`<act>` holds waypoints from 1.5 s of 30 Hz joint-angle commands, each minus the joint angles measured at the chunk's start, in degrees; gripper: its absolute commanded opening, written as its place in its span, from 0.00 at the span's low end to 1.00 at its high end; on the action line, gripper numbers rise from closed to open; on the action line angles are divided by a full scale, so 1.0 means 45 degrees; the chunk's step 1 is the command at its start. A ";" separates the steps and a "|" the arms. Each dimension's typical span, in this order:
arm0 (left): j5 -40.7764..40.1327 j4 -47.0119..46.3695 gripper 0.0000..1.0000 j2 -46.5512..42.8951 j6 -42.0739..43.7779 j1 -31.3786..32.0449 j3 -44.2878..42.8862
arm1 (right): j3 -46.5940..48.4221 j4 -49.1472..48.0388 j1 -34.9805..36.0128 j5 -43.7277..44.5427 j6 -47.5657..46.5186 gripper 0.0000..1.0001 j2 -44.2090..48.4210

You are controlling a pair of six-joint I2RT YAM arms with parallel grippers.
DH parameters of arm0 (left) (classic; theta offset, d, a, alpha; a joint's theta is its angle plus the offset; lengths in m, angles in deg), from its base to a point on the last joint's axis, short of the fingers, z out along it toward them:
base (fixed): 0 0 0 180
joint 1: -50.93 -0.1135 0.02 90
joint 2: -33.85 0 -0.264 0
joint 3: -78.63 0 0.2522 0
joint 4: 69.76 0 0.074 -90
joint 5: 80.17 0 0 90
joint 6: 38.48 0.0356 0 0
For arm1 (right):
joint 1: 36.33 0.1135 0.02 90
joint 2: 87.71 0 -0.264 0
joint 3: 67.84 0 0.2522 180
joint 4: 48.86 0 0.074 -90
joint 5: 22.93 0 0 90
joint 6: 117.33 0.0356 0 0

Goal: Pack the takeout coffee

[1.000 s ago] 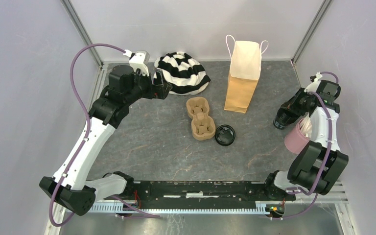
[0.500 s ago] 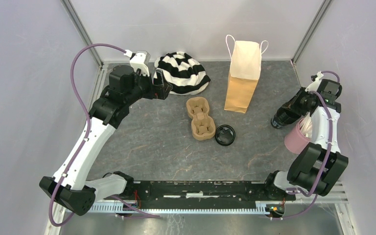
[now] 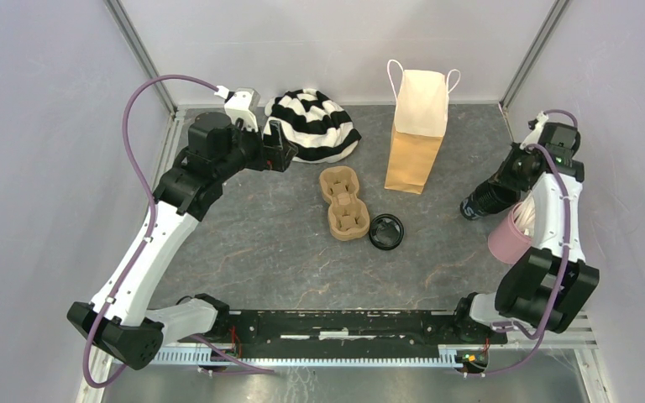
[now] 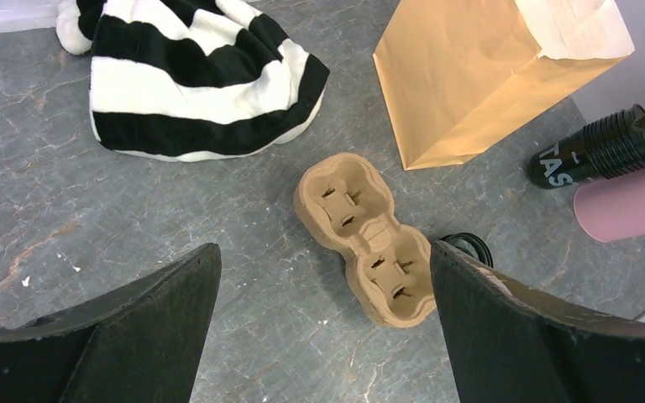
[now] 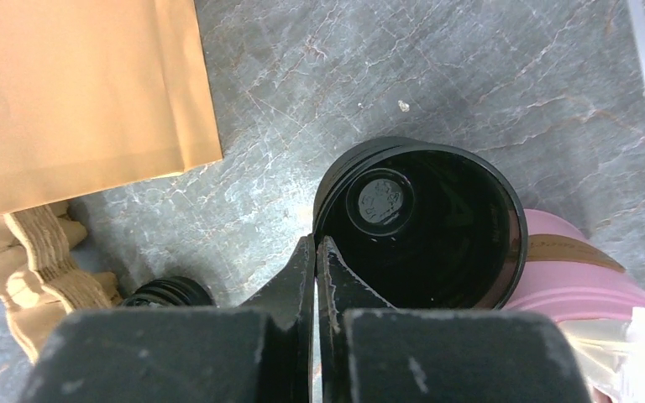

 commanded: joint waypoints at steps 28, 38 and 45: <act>-0.0680 -0.0384 1.00 -0.0232 0.0737 0.0135 -0.0570 | 0.5272 0.3905 0.3859 0.6295 -0.1756 0.00 -0.0420; -0.2109 -0.0194 1.00 -0.0166 0.0383 0.0137 -0.0837 | 0.6258 0.4319 0.5014 0.6088 -0.2383 0.00 0.0639; -0.2522 0.0047 1.00 -0.0031 0.0080 0.0171 -0.1131 | 0.5021 0.3727 0.7633 0.4128 -0.2532 0.00 0.1392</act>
